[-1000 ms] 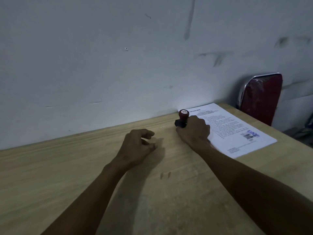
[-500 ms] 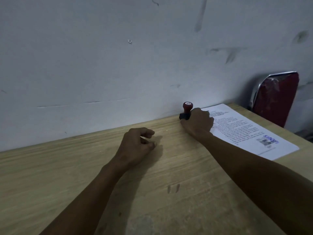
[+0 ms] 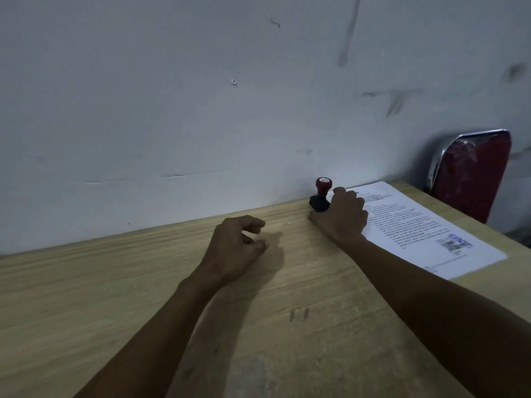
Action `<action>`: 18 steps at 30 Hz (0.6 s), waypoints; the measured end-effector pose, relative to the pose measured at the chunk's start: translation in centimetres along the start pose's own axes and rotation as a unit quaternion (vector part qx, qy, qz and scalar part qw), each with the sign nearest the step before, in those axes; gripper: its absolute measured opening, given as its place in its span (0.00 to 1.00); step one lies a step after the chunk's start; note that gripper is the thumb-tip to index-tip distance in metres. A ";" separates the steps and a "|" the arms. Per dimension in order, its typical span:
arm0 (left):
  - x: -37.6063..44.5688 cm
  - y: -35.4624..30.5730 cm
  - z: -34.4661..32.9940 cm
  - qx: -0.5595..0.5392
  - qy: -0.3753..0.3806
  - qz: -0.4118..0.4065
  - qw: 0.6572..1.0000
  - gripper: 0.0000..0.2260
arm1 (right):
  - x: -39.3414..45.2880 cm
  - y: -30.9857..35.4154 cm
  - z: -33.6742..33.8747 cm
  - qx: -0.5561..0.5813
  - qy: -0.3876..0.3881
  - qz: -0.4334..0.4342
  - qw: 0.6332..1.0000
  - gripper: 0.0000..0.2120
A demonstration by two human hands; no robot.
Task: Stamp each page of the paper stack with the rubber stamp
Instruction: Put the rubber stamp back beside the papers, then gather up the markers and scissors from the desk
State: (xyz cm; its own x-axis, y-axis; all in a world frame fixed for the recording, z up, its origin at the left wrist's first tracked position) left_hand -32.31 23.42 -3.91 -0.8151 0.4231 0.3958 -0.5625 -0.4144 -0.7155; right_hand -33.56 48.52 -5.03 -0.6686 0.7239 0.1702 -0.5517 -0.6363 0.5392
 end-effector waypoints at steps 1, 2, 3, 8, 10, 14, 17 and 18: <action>-0.4 -0.2 0.3 -0.002 -0.005 0.001 1.000 0.16 | -0.7 0.0 0.3 0.008 0.001 0.000 1.000 0.30; -0.8 -0.5 0.7 -0.003 -0.010 0.003 1.000 0.16 | -1.5 0.0 0.8 0.019 -0.005 0.003 1.000 0.31; -1.2 -0.7 1.1 -0.005 -0.016 0.004 1.000 0.16 | -2.3 0.1 1.1 0.031 -0.013 0.006 0.999 0.30; -4.3 -1.9 3.8 -0.024 -0.048 0.015 0.998 0.14 | -7.7 1.8 2.4 0.098 0.003 0.073 0.993 0.21; -5.9 -2.4 5.2 -0.023 -0.064 0.019 0.998 0.13 | -10.3 2.9 2.8 0.127 0.032 0.099 0.986 0.18; -9.2 -3.1 8.3 -0.016 -0.093 0.028 0.995 0.13 | -15.4 5.7 3.2 0.166 0.080 0.146 0.972 0.14; -12.3 -3.1 11.3 -0.010 -0.122 0.039 0.992 0.12 | -19.6 7.9 3.5 0.187 0.114 0.175 0.960 0.12; -13.1 -3.0 12.2 -0.005 -0.131 0.043 0.990 0.12 | -20.8 8.5 3.5 0.192 0.124 0.182 0.956 0.11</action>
State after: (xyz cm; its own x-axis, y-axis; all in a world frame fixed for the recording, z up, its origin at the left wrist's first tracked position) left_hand -21.59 9.30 0.07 -0.8689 0.1630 0.4675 -0.4889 -0.4308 -0.7585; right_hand -22.58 28.95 -1.07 -0.9056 0.3573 0.2285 -0.0687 -0.6552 0.7523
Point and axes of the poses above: each hand's wrist, its own x-axis towards the middle knuckle, its own z-axis out of the back of the hand, y = z × x, the point moved 7 cm from there along x, towards the middle knuckle, and after that the axes turned 10 degrees about -z, right-handed, at the moved point
